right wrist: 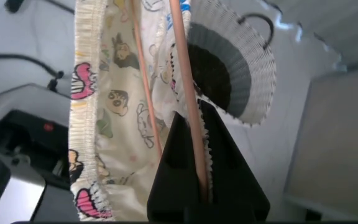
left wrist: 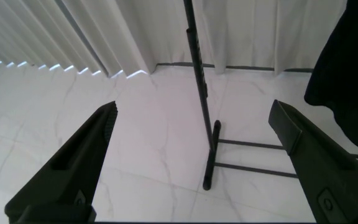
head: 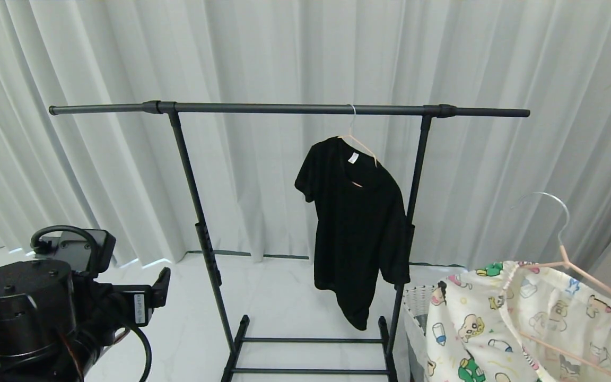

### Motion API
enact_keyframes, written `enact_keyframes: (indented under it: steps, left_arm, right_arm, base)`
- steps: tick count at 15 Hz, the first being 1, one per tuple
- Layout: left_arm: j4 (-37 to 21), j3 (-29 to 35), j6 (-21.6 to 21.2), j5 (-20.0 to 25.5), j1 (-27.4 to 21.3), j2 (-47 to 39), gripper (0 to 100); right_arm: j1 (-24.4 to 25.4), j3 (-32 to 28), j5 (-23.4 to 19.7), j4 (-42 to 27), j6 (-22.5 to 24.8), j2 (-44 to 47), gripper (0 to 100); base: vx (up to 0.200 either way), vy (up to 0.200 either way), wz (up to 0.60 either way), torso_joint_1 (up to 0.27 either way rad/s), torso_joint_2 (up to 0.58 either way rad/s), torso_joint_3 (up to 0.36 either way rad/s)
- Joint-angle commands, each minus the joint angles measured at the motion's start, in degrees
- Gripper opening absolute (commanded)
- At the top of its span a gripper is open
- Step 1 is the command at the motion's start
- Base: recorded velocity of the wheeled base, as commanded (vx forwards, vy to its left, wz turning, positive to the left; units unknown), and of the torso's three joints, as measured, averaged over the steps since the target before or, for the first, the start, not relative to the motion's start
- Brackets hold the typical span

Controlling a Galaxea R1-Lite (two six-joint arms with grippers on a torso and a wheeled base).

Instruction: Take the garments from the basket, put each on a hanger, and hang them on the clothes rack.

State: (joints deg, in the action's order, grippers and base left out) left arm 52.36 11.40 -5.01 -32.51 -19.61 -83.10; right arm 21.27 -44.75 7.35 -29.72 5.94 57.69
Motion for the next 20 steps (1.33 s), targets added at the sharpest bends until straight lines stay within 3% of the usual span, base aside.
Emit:
enact_keyframes:
  steps: [1, 6, 13, 16, 20]
  left_arm:
    - [0.02, -0.76, -0.44, -0.01, 0.02, 1.28, 100]
    - [0.02, -0.85, -1.76, -0.10, 0.02, 1.28, 100]
    - [0.11, -0.85, -1.85, -0.10, -0.16, 1.63, 100]
    - [0.11, -0.85, -1.85, -0.01, -0.95, 2.07, 100]
    - [0.11, -0.85, -1.85, -0.01, -1.30, 2.16, 100]
  right_arm:
    - [-2.99, -0.16, -0.14, 1.68, -1.37, 1.29, 0]
    - [-2.90, -0.16, -1.90, 16.62, -3.48, 8.76, 0]
    - [-2.90, -0.25, -4.98, 27.96, -6.11, 11.66, 0]
    - [-2.90, -0.34, -4.98, 34.20, -6.02, 14.38, 0]
    - [-2.90, -0.51, -5.07, 35.43, -5.85, 14.56, 0]
  base:
    - [0.000, 0.000, 0.00, 0.000, 0.00, 0.000]
    - [0.000, 0.000, 0.00, 0.000, 0.00, 0.000]
    - [0.000, 0.000, 0.00, 0.000, 0.00, 0.000]
    - [0.200, 0.000, 0.00, -0.001, 0.00, 0.004]
    - [0.200, 0.000, 0.00, -0.001, 0.00, 0.002]
